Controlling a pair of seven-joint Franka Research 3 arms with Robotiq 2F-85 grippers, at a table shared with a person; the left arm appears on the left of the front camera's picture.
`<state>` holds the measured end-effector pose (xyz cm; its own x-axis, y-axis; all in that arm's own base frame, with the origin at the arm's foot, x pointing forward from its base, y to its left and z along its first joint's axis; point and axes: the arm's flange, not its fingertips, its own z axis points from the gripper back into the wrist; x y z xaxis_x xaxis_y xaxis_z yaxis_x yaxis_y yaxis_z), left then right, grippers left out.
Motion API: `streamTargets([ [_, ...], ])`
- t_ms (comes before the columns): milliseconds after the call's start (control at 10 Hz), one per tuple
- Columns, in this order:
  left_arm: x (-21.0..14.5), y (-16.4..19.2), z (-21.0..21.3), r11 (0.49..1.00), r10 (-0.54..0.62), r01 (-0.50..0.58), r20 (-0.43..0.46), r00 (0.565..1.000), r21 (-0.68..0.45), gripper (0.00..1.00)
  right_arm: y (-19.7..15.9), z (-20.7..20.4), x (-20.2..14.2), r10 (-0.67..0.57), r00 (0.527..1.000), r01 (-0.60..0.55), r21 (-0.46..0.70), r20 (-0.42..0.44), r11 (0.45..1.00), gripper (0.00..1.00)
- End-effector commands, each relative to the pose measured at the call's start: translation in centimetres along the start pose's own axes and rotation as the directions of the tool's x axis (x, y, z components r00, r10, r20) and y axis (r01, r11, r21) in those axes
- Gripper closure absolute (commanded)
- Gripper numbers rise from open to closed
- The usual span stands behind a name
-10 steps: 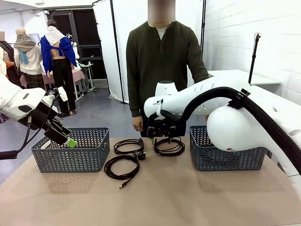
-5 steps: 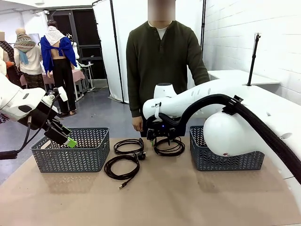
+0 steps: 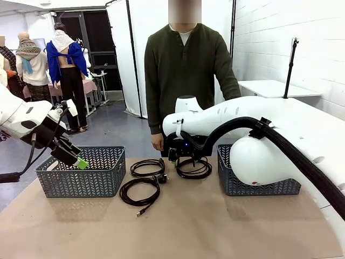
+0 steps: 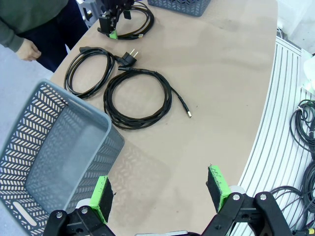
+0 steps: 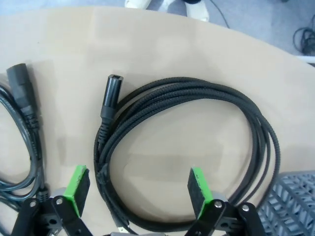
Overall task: Organize the cables according to human instructions.
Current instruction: Pick up a bundle of cables and place it in the basket indicated by the human.
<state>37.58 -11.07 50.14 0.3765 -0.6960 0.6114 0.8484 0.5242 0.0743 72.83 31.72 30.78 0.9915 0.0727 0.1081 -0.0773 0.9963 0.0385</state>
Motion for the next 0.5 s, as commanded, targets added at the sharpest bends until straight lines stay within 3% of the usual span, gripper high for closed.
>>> streamTargets([
  [0,-0.41,0.32,-0.13,1.0,-0.013,0.013,0.013,1.0,-0.016,0.0,1.07,0.04,1.91,-0.024,1.0,0.025,-0.052,0.008,0.998,0.0],
  [400,-0.41,0.32,-0.13,1.0,-0.013,0.013,0.013,1.0,-0.016,0.0,1.28,-0.87,1.84,-0.021,1.0,0.021,-0.066,-0.002,0.998,0.0],
])
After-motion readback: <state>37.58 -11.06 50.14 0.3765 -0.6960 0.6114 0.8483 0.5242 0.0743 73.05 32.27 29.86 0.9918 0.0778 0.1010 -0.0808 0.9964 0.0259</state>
